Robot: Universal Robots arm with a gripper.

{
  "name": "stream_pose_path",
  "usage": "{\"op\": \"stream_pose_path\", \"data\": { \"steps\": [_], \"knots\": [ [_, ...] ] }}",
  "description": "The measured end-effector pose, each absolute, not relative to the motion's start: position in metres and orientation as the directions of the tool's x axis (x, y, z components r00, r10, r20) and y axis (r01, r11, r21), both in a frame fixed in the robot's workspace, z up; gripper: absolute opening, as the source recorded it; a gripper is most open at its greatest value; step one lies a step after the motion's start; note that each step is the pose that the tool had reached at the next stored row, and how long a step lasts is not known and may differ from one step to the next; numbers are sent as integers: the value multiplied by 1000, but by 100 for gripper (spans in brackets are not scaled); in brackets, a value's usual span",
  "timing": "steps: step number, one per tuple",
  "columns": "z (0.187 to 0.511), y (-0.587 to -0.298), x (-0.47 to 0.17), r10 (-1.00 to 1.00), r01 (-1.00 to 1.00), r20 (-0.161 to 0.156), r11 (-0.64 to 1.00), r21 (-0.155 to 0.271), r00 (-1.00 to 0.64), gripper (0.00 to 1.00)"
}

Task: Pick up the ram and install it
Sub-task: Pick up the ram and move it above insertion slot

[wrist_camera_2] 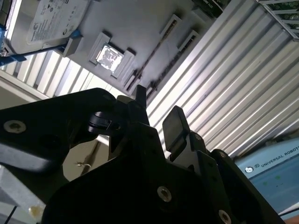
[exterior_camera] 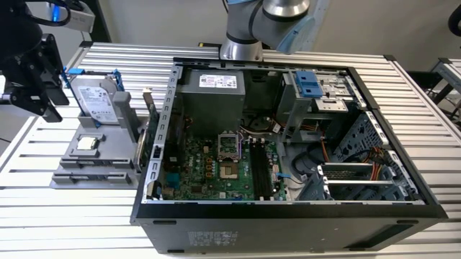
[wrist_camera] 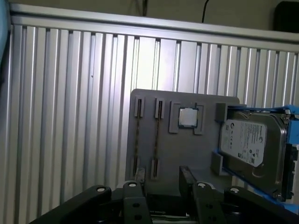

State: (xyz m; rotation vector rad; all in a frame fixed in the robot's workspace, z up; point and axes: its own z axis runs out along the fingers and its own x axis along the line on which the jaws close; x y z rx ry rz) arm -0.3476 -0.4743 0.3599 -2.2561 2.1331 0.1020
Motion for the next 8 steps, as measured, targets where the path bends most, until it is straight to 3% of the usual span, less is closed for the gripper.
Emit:
{"op": "stream_pose_path", "data": {
  "steps": [8],
  "knots": [
    [354,-474,-348,-996,-998,-72,-57,20,56,100]
  ]
}}
